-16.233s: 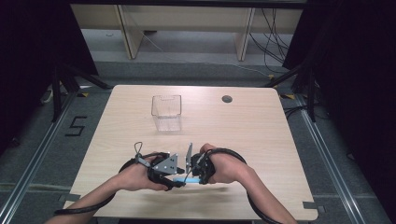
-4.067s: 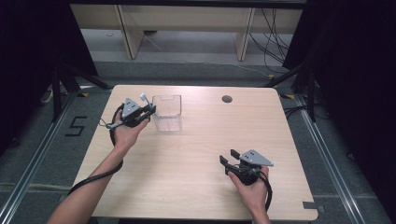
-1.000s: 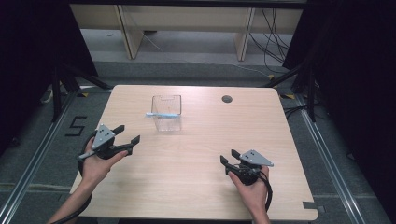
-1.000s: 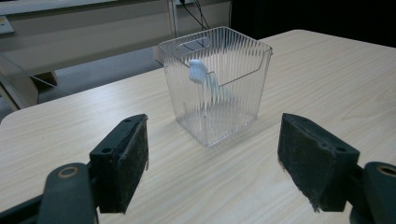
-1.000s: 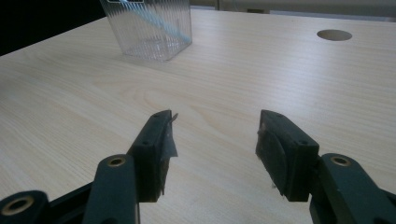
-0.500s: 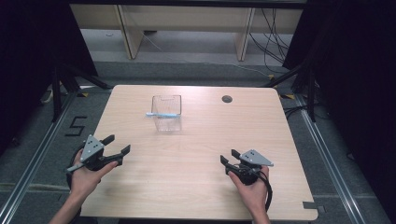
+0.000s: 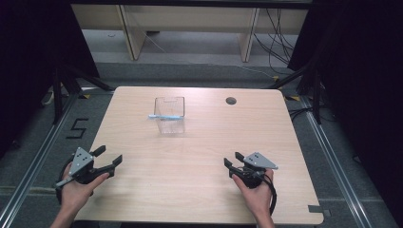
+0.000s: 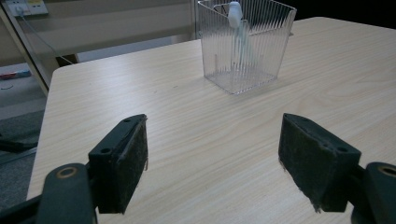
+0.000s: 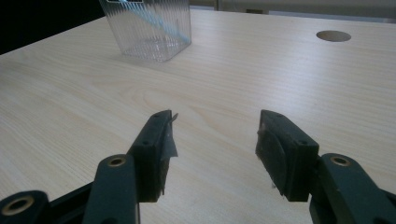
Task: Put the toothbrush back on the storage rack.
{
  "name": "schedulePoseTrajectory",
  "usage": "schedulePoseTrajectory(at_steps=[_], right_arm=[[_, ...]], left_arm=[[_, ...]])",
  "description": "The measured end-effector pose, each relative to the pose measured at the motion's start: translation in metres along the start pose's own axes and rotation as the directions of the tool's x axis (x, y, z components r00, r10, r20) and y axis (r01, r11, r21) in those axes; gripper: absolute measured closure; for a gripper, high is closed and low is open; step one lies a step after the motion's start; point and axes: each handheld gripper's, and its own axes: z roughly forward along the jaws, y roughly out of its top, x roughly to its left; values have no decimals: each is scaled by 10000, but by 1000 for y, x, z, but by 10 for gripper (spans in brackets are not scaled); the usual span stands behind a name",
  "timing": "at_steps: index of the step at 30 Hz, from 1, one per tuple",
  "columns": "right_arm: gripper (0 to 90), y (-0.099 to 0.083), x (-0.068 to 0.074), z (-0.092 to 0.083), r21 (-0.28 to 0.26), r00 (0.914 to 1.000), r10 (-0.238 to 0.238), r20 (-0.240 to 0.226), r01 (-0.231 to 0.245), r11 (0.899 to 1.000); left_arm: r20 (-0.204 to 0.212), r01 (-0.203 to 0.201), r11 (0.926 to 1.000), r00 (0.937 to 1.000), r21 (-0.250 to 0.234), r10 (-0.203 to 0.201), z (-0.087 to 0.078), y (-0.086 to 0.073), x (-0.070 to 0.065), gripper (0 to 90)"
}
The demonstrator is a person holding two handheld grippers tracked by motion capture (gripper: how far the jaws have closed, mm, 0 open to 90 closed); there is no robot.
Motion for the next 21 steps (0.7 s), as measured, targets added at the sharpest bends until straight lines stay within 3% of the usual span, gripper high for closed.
schedulePoseTrajectory(at_steps=[3, 6, 11, 12, 14, 16, 17, 19, 20, 21], right_arm=[[463, 0, 0, -1, 69, 9998, -164, 138, 163, 9998], [463, 0, 0, -1, 149, 9999, -132, 72, 130, 9998], [463, 0, 1, 0, 151, 10000, 37, -47, -36, 9999], [463, 0, 0, -1, 134, 9998, -160, 97, 159, 9998], [463, 0, 1, 0, 147, 10000, 37, -41, -36, 9999], [463, 0, 0, 0, 95, 9999, -146, 85, 145, 9998], [463, -1, 3, 0, 145, 9999, 166, 43, -167, 9998], [463, -1, 3, 0, 138, 9999, 137, 53, -137, 9998], [463, -1, 0, 1, 118, 9997, -220, 99, 218, 9997], [463, -1, 1, 1, 132, 9999, -133, 31, 133, 9998]], left_arm=[[-26, 64, 10000, 10000, -45, -64, -2, -3, 2, 234], [-118, 134, 9998, 9998, 137, -133, -8, -9, 5, 233], [-145, 216, 9998, 9997, 11, -216, -12, -14, 8, 232], [-144, 281, 9996, 9995, -62, -281, -12, -16, 8, 232], [-230, 327, 9995, 9992, 15, -327, -14, -18, 9, 232], [-224, 353, 9994, 9991, -29, -354, -15, -19, 9, 232], [-253, 388, 9992, 9989, -46, -389, -15, -19, 9, 231], [-264, 388, 9992, 9989, -61, -390, -15, -19, 9, 231], [-269, 358, 9993, 9990, -101, -360, -15, -19, 9, 231], [-225, 382, 9989, 9990, -274, -389, -14, -19, 9, 230]])
